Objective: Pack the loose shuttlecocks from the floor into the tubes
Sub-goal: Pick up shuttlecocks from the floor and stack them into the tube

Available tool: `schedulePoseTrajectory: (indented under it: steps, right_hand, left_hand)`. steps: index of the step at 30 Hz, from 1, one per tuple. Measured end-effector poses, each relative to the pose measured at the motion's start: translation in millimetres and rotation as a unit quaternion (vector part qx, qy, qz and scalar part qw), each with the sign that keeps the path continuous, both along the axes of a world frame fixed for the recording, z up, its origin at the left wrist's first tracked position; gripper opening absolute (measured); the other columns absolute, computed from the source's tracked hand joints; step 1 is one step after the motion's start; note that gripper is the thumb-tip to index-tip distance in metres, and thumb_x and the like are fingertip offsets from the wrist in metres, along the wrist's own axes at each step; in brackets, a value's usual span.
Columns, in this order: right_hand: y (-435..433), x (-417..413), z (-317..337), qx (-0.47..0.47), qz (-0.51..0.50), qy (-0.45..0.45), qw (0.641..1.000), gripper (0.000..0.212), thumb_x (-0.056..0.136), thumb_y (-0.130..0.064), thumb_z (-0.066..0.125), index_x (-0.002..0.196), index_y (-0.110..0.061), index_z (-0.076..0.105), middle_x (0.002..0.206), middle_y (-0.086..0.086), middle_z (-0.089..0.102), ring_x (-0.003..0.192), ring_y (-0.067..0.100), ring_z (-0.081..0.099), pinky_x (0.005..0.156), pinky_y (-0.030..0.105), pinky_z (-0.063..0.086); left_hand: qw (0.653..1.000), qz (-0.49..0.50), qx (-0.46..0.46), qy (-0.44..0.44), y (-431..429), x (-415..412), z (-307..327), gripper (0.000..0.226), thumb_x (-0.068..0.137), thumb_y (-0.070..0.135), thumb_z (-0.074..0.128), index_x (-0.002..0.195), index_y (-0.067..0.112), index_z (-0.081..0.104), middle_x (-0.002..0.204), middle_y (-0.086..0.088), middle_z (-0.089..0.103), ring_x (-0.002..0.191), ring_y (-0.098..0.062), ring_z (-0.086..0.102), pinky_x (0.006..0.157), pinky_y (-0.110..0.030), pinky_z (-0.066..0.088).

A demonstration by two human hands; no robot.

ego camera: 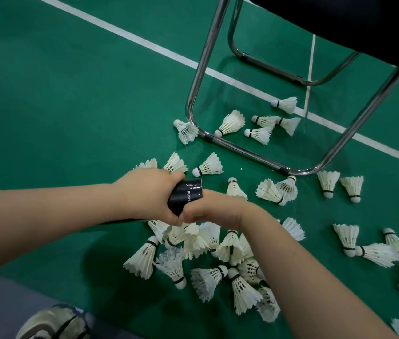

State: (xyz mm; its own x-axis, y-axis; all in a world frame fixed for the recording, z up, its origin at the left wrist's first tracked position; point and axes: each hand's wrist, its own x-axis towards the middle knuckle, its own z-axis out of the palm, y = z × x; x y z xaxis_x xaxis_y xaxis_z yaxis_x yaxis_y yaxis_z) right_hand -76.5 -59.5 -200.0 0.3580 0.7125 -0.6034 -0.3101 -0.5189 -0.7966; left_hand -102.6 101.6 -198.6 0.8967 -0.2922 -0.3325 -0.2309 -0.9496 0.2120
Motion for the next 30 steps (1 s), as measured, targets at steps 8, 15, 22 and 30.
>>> schedulePoseTrajectory:
  steps: [8,15,22,30]
  right_hand:
    - [24.3,42.8,3.4,-0.087,-0.314,-0.214,0.921,0.040,0.095,-0.045,0.043,0.066,-0.021,0.055,0.071,-0.003,0.056,0.069,0.014,0.051,0.064,0.026,0.038]
    - [41.2,92.8,-32.2,-0.133,-0.312,-0.345,0.875,0.039,0.097,-0.040,0.035,0.072,-0.022,0.060,0.084,0.001,0.066,0.086,0.021,0.061,0.077,0.034,0.044]
    - [62.5,138.0,-86.1,-0.239,-0.244,-0.244,0.908,0.038,0.096,-0.041,0.033,0.115,-0.017,0.056,0.116,0.007,0.059,0.090,0.021,0.051,0.071,0.030,0.037]
    - [103.1,171.4,-104.8,-0.163,-0.293,-0.195,0.922,0.035,0.092,-0.035,0.047,0.125,-0.028,0.055,0.126,-0.003,0.055,0.113,0.018,0.051,0.095,0.035,0.041]
  left_hand:
    - [0.992,0.120,-0.030,-0.002,5.2,42.2,1.2,0.065,0.062,0.064,0.070,0.100,0.021,0.042,0.072,0.008,0.050,0.072,-0.021,0.054,0.061,-0.031,0.046]
    - [0.986,0.162,-0.006,-0.034,37.0,73.2,-11.1,0.067,0.063,0.065,0.070,0.104,0.020,0.043,0.073,0.006,0.051,0.070,-0.022,0.053,0.057,-0.030,0.044]
    - [0.980,0.196,-0.025,-0.037,63.1,91.6,-22.4,0.065,0.066,0.063,0.067,0.106,0.018,0.042,0.070,0.008,0.045,0.070,-0.022,0.050,0.055,-0.029,0.038]
    - [0.974,0.218,-0.039,-0.040,87.1,107.5,-32.8,0.065,0.067,0.065,0.065,0.105,0.018,0.042,0.070,0.007,0.046,0.068,-0.020,0.050,0.053,-0.028,0.038]
